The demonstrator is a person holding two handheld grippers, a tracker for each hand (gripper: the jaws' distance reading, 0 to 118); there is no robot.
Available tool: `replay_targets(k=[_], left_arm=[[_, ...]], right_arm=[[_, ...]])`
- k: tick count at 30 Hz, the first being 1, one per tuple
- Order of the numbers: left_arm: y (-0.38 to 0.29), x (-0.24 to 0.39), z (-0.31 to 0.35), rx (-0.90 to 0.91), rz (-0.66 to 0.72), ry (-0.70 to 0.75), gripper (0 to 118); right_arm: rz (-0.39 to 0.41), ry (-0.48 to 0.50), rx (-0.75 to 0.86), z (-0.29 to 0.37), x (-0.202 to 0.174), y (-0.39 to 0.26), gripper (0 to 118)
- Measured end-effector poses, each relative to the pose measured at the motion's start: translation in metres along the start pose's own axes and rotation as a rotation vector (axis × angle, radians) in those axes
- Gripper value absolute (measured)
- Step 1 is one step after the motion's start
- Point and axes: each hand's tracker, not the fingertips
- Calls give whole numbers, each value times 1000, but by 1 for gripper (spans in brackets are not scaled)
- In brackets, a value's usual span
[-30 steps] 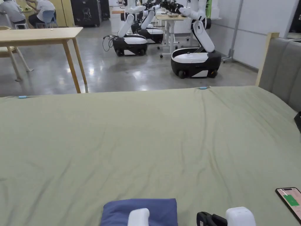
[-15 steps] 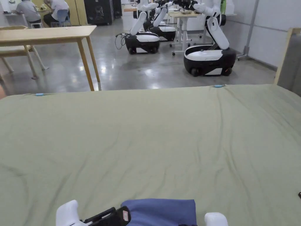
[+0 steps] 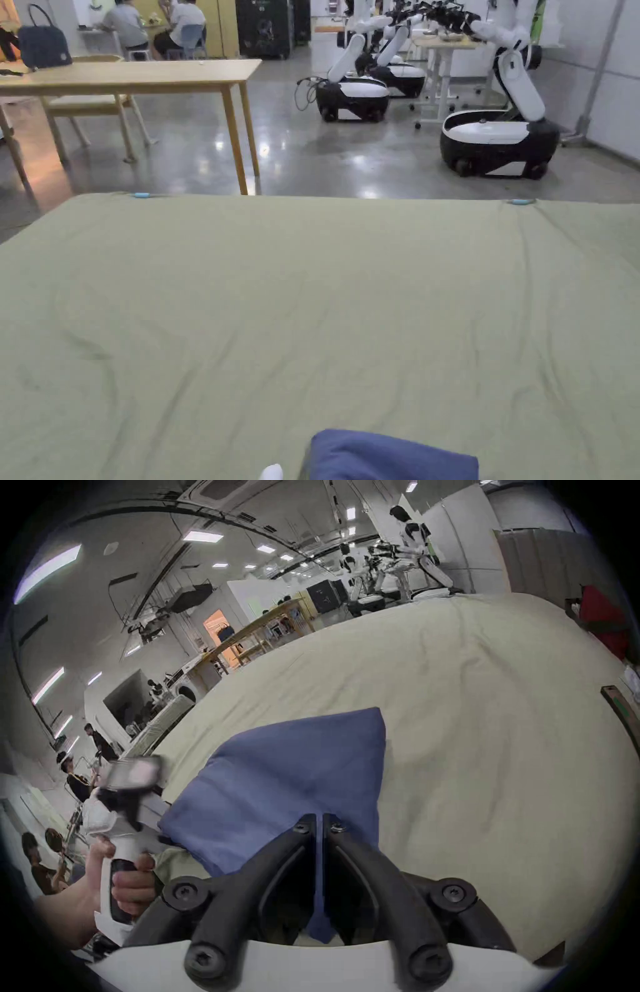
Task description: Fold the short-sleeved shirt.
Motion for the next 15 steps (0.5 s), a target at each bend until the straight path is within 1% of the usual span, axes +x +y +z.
replay_targets(k=[1,2,3,4,6,8,10,13,15], left_arm=[[0,1,-1,-11,7,39,27],[2,3,5,-5,-2,-17,27],[2,8,16,5,-13,-18,27],[4,13,27,26,-70,23,27],[12,14,54,50,-132,49,27],[31,0,92,55,-130,67,27],[54,-21,136,93,-149,162,28],[99,-58,210,134,-218,303,28],[132,-80,259,147,-223,319,28]], right_arm=[[6,-5,7,3,-1,-1,5],[12,-4,15,6,-4,0,6],[27,-2,35,11,-7,1,6],[50,-5,58,16,-12,2,6],[96,-2,91,23,-21,2,6],[106,7,106,28,-30,3,6],[112,16,118,30,-43,2,6],[113,37,115,24,-61,-2,6],[122,42,108,20,-75,-6,6]])
